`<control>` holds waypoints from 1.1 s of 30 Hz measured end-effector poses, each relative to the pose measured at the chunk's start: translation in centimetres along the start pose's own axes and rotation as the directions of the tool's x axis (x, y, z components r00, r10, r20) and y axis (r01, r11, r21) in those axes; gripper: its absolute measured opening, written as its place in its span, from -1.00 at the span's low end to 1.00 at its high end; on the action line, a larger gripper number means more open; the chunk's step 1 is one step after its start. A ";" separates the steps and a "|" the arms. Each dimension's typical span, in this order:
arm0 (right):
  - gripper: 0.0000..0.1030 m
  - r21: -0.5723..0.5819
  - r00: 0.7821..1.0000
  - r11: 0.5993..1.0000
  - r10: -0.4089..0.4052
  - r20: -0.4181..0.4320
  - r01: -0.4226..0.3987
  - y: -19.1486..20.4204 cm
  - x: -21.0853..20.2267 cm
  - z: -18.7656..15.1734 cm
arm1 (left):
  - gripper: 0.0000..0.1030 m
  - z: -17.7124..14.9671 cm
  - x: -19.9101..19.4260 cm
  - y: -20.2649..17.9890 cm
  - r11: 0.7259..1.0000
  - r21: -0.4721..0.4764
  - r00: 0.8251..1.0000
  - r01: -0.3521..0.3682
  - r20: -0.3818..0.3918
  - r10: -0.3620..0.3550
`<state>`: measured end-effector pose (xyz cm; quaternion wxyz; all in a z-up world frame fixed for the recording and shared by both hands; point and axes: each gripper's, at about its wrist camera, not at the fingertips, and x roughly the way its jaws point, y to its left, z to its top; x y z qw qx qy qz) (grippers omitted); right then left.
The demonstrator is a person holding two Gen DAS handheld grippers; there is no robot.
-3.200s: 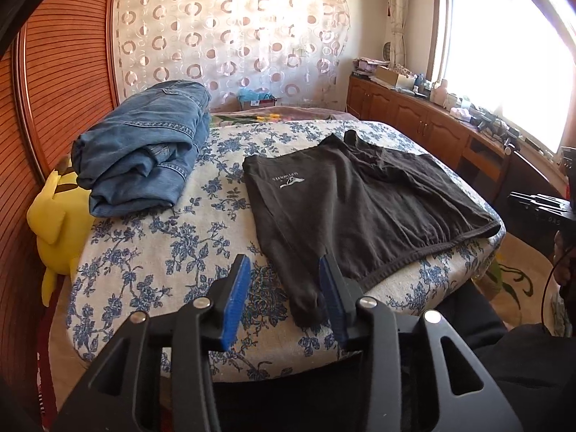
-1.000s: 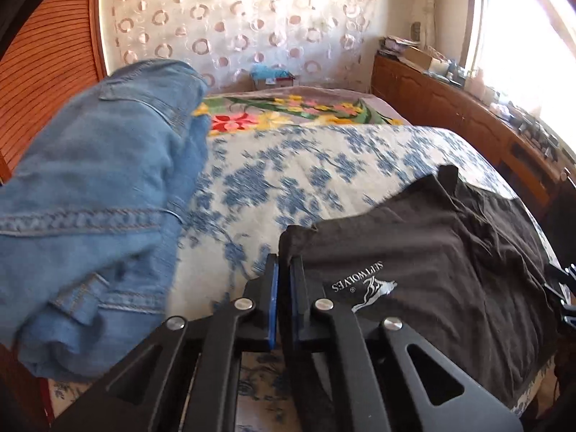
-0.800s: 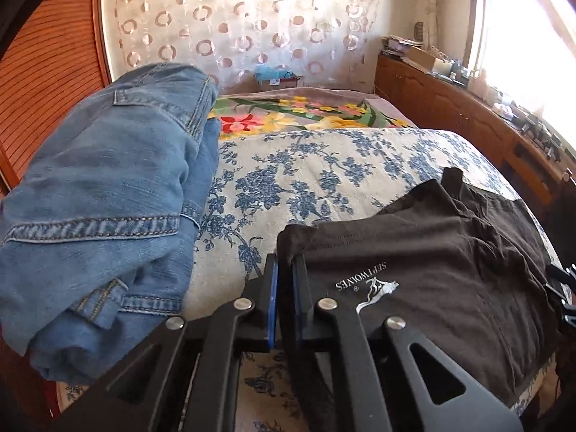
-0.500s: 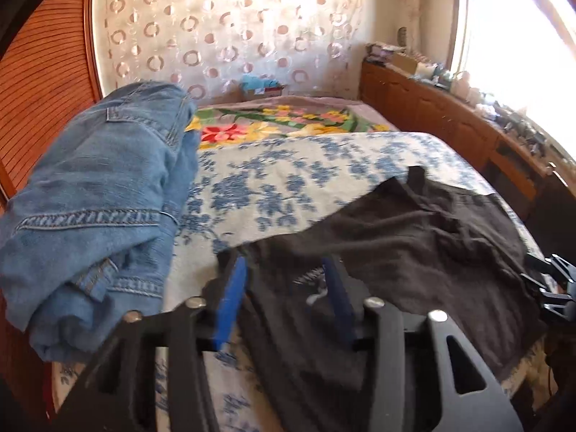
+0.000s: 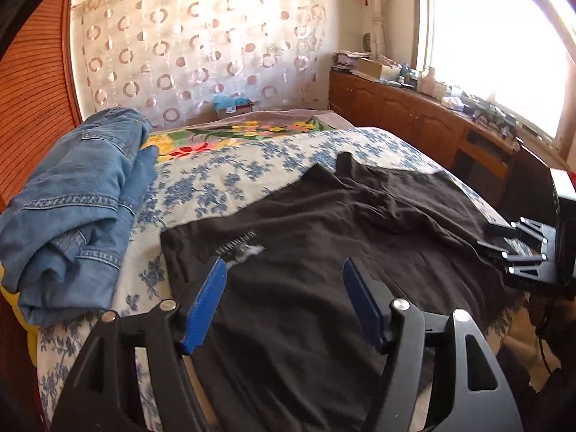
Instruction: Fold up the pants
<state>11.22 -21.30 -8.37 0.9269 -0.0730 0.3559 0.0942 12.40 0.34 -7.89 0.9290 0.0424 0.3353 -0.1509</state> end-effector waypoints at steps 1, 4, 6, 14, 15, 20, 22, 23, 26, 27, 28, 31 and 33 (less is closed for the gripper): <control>0.11 -0.001 1.000 1.000 0.000 -0.005 0.000 0.0 -0.2 0.0 | 0.30 -0.1 -0.1 -0.3 1.000 0.002 1.000 0.002 -0.003 -0.002; 0.11 0.007 1.000 1.000 0.012 0.004 -0.012 -0.1 -1.6 -0.2 | 0.30 -1.1 -0.5 -1.4 1.000 0.010 1.000 0.004 -0.010 -0.004; 0.11 0.026 1.000 1.000 0.013 0.013 -0.014 -0.4 -2.6 -0.3 | 0.30 -1.7 -0.7 -2.1 1.000 0.012 1.000 0.006 -0.012 -0.006; 0.11 0.108 1.000 0.994 0.016 0.014 -0.017 -2.6 -5.6 -1.4 | 0.30 -3.6 -0.6 -3.6 1.000 0.013 0.999 0.003 -0.054 -0.002; 0.11 0.113 1.000 0.993 0.016 0.010 -0.017 -2.9 -5.7 -1.6 | 0.30 -3.8 -0.6 -3.7 1.000 0.015 0.998 0.003 -0.057 -0.002; 0.01 0.136 1.000 0.990 0.026 -0.017 -0.023 -3.5 -6.2 -3.0 | 0.30 -4.8 -0.4 -4.0 1.000 0.010 0.997 0.008 -0.077 -0.007; -0.08 0.147 0.999 0.989 0.035 -0.027 -0.030 -3.6 -6.3 -3.5 | 0.30 -5.1 -0.5 -4.0 1.000 0.008 0.997 0.007 -0.081 -0.007; -0.10 0.151 0.999 0.988 0.039 -0.028 -0.034 -3.6 -6.4 -3.6 | 0.30 -5.3 -0.5 -4.1 1.000 0.005 0.996 0.009 -0.083 -0.009; -0.18 0.164 0.998 0.985 0.063 -0.025 -0.058 -3.6 -6.7 -3.8 | 0.30 -5.7 -0.3 -3.9 1.000 0.001 0.996 0.009 -0.093 -0.009; -0.19 0.164 0.998 0.985 0.066 -0.023 -0.061 -3.5 -6.7 -3.8 | 0.30 -5.8 -0.2 -3.9 1.000 0.002 0.995 0.006 -0.097 -0.006; -0.19 0.162 0.997 0.985 0.069 -0.024 -0.064 -3.3 -6.8 -3.8 | 0.30 -5.9 -0.1 -3.8 1.000 0.003 0.995 0.004 -0.100 -0.004; -0.20 0.154 0.997 0.986 0.069 -0.035 -0.063 -3.0 -6.6 -3.7 | 0.30 -6.2 0.0 -3.6 1.000 -0.009 0.994 0.004 -0.107 -0.005; -0.21 0.147 0.997 0.987 0.064 -0.048 -0.056 -2.8 -6.4 -3.8 | 0.30 -6.4 0.0 -3.4 1.000 -0.014 0.994 0.001 -0.107 -0.003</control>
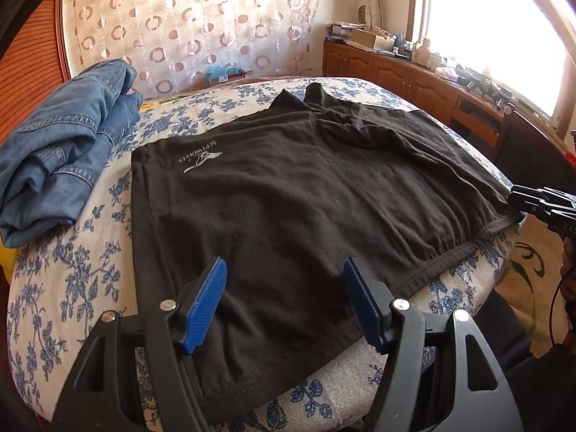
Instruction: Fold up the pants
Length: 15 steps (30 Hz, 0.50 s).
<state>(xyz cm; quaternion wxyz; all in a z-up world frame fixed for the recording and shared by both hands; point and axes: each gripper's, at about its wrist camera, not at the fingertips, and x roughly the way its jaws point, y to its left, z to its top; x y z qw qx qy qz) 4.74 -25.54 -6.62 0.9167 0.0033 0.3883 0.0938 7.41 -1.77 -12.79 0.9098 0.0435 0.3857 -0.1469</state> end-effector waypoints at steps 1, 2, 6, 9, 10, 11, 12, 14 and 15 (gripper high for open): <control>-0.22 -0.001 1.000 1.000 -0.002 -0.005 0.002 0.0 0.1 0.0 | 0.30 -0.1 0.0 0.1 1.000 -0.005 1.000 -0.002 0.004 0.002; -0.22 0.000 1.000 1.000 0.000 -0.010 0.000 0.0 0.2 -0.1 | 0.30 -0.2 0.0 0.2 1.000 -0.013 1.000 0.000 0.007 0.000; -0.25 0.005 1.000 1.000 0.002 -0.028 -0.002 0.1 0.4 -0.4 | 0.30 -0.3 0.1 0.3 1.000 -0.025 1.000 0.004 0.013 -0.003; -0.37 -0.005 0.999 1.000 0.005 -0.034 -0.005 0.4 0.5 -0.5 | 0.31 -0.3 0.2 0.2 1.000 -0.015 1.000 -0.006 0.014 0.006; -0.43 -0.008 0.999 1.000 0.010 -0.036 -0.010 0.6 0.5 -0.5 | 0.31 -0.3 0.2 0.1 1.000 -0.013 1.000 -0.008 0.014 0.008; -0.62 -0.013 0.999 1.000 0.021 -0.042 -0.021 0.7 0.6 -0.5 | 0.30 -0.3 0.2 0.1 1.000 -0.014 1.000 -0.008 0.013 0.008; -0.74 -0.019 0.999 0.999 0.024 -0.046 -0.025 0.9 0.7 -0.5 | 0.31 -0.3 0.2 0.1 1.000 -0.014 1.000 -0.007 0.013 0.007; -0.84 -0.033 0.999 0.999 0.018 -0.044 -0.020 1.1 0.7 -0.3 | 0.31 -0.3 0.2 0.1 1.000 -0.015 1.000 -0.004 0.010 0.004; -0.88 -0.031 0.999 0.999 0.025 -0.044 -0.027 1.1 0.7 -0.2 | 0.30 -0.3 0.1 0.2 1.000 -0.017 1.000 -0.002 0.008 0.002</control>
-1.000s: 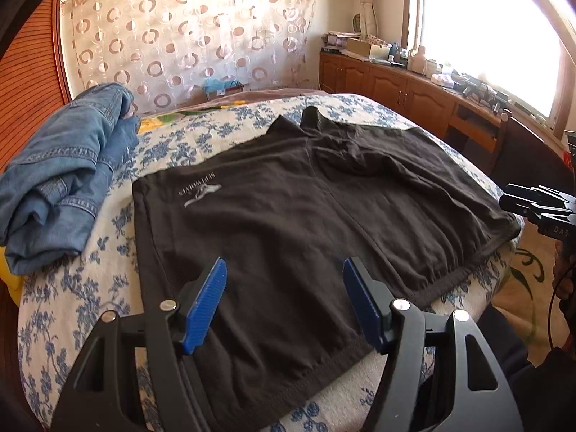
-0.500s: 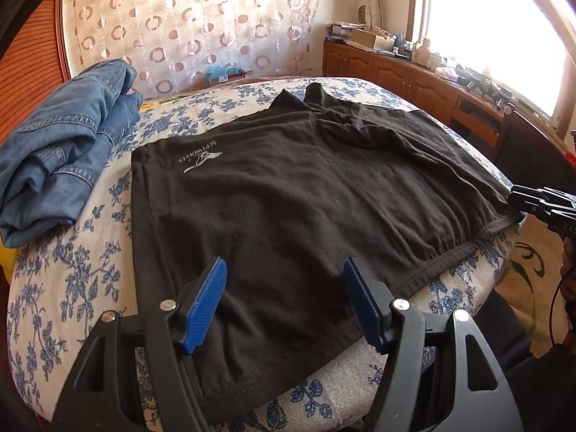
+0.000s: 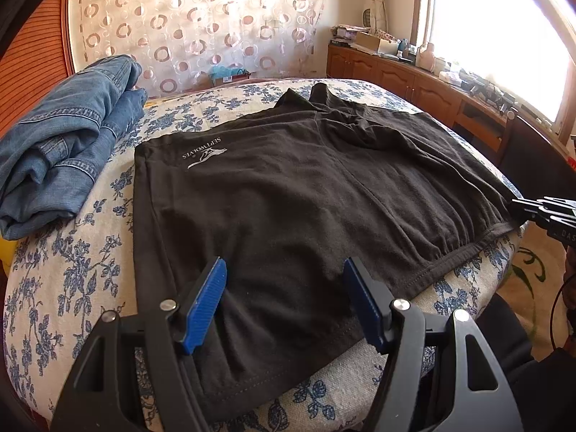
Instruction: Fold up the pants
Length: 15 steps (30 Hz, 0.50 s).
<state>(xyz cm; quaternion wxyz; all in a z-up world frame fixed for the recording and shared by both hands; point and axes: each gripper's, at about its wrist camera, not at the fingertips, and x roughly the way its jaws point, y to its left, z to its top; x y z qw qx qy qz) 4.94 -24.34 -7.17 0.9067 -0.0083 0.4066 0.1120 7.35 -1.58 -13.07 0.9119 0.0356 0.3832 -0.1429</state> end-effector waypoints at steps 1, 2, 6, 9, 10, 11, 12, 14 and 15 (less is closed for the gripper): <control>-0.89 0.000 1.000 1.000 0.004 0.004 -0.004 0.0 0.0 0.2 | 0.31 0.1 -0.1 0.0 1.000 -0.001 1.000 0.001 0.000 -0.001; -0.90 -0.002 1.000 1.000 0.004 0.012 -0.004 0.0 -0.2 0.4 | 0.30 0.1 -0.4 0.1 1.000 -0.002 1.000 0.000 0.002 0.000; -0.92 -0.022 0.999 1.000 0.024 0.047 -0.023 0.8 -0.4 2.1 | 0.31 0.5 -1.8 0.8 1.000 -0.014 1.000 -0.004 0.028 0.005; -0.92 -0.052 0.995 0.997 0.059 0.077 -0.055 2.1 -0.5 3.8 | 0.31 0.7 -3.3 1.8 0.999 -0.036 0.997 -0.020 0.071 0.023; -0.92 -0.065 0.993 0.996 0.074 0.092 -0.068 2.7 -0.6 4.5 | 0.31 0.7 -3.6 2.1 0.999 -0.046 0.996 -0.028 0.080 0.031; -0.92 -0.083 0.991 0.993 0.087 0.104 -0.079 3.5 -0.7 5.1 | 0.31 0.8 -3.9 2.7 0.998 -0.058 0.995 -0.037 0.087 0.042; -0.92 -0.101 0.989 0.991 0.101 0.112 -0.090 4.4 -0.6 5.8 | 0.31 0.8 -4.1 3.1 0.996 -0.071 0.994 -0.045 0.092 0.051; -0.97 -0.135 0.983 0.984 0.134 0.125 -0.117 6.1 -0.4 6.9 | 0.31 0.7 -4.7 4.3 0.994 -0.096 0.992 -0.059 0.103 0.069; -0.97 -0.155 0.979 0.978 0.160 0.130 -0.139 7.2 -0.3 7.5 | 0.31 0.7 -4.8 4.7 0.993 -0.101 0.992 -0.067 0.104 0.077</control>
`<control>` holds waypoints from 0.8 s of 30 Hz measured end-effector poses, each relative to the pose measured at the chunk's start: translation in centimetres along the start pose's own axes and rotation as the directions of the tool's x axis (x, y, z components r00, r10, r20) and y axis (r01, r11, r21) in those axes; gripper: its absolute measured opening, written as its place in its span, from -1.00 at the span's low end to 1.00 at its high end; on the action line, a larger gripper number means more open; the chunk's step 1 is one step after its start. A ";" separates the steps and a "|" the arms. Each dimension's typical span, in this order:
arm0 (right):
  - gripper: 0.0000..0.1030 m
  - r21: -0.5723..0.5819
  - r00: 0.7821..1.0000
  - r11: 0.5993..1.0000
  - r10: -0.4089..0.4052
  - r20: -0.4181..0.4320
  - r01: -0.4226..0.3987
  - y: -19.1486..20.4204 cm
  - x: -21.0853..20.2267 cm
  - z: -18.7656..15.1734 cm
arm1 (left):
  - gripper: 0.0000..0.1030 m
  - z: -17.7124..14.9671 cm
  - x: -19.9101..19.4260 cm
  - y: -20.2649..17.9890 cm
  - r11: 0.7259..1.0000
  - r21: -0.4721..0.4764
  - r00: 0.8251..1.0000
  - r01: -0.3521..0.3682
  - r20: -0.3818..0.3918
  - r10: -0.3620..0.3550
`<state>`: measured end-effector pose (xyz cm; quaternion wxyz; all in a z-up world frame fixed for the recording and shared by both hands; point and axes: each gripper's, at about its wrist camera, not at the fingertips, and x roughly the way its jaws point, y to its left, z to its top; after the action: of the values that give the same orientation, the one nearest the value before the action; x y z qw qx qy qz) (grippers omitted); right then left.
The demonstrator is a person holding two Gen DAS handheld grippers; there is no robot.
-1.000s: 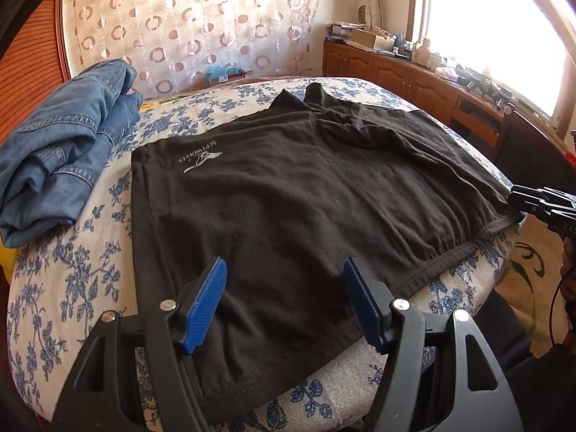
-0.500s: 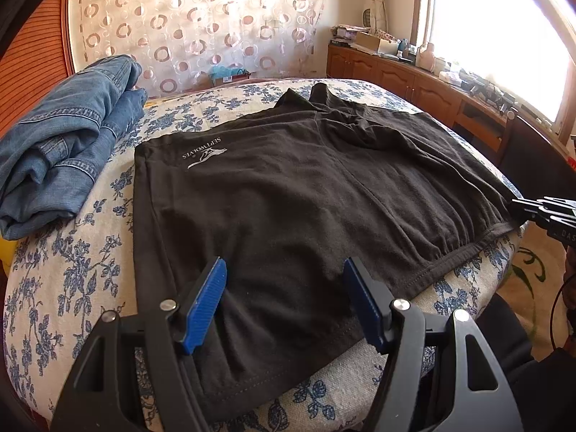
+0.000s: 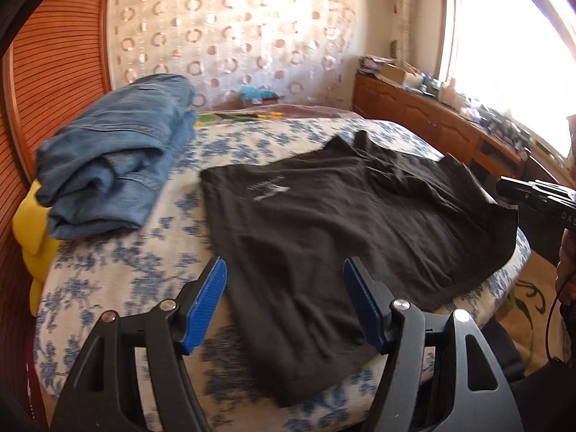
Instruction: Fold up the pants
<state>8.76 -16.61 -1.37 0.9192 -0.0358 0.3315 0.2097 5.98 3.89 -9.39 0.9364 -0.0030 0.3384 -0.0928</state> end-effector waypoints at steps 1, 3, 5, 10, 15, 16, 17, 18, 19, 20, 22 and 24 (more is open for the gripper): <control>-0.97 -0.016 1.000 1.000 0.019 0.007 -0.018 0.8 0.3 0.5 | 0.31 0.0 -0.1 0.4 1.000 -0.004 1.000 -0.010 0.001 0.010; -0.97 -0.057 0.999 0.997 0.051 0.016 -0.050 2.7 1.1 1.5 | 0.31 -0.1 -0.4 1.5 0.999 -0.013 1.000 -0.030 0.003 0.030; -0.98 -0.100 0.997 0.993 0.071 0.015 -0.069 4.5 2.2 2.3 | 0.31 -0.3 -0.6 2.4 0.998 -0.025 0.999 -0.050 0.006 0.050; -0.98 -0.100 0.996 0.991 0.083 -0.015 -0.084 5.4 4.1 2.7 | 0.31 -0.7 -0.8 3.7 0.997 -0.044 0.998 -0.059 0.005 0.060; -0.81 -0.058 1.000 0.998 0.004 -0.028 -0.006 3.0 3.6 1.4 | 0.31 -0.8 -0.7 3.6 0.998 -0.039 0.999 -0.051 0.002 0.051; -0.74 -0.054 1.000 0.998 -0.017 -0.026 0.015 2.6 3.2 1.1 | 0.31 -0.8 -0.7 3.4 0.998 -0.038 0.999 -0.047 0.004 0.047; -0.63 -0.048 0.999 0.998 -0.038 -0.025 0.037 2.0 2.9 0.7 | 0.31 -0.7 -0.6 3.2 0.998 -0.036 0.999 -0.042 0.004 0.043; -0.52 -0.039 0.998 0.998 -0.059 -0.027 0.058 1.4 2.6 0.3 | 0.31 -0.6 -0.5 2.9 0.999 -0.031 0.999 -0.035 0.004 0.035; -0.48 -0.023 0.996 0.996 -0.084 -0.031 0.083 0.6 2.2 -0.3 | 0.31 -0.5 -0.4 2.7 0.999 -0.028 1.000 -0.028 0.005 0.028; -0.43 -0.013 0.995 0.995 -0.096 -0.035 0.096 0.2 2.0 -0.7 | 0.31 -0.4 -0.2 2.5 1.000 -0.021 1.000 -0.022 0.004 0.022; -0.33 0.009 0.990 0.991 -0.134 -0.049 0.134 -1.2 1.4 -1.8 | 0.31 -0.2 0.2 1.9 1.000 -0.006 1.000 -0.010 -0.002 0.010; -0.30 0.023 0.983 0.985 -0.170 -0.066 0.172 -2.4 0.7 -2.9 | 0.31 0.0 0.6 1.3 1.000 0.007 1.000 0.004 -0.009 -0.004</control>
<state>8.47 -19.18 -4.23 0.9231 -0.0575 0.3593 0.1242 6.69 5.09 -9.89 0.9347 -0.0001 0.3423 -0.0958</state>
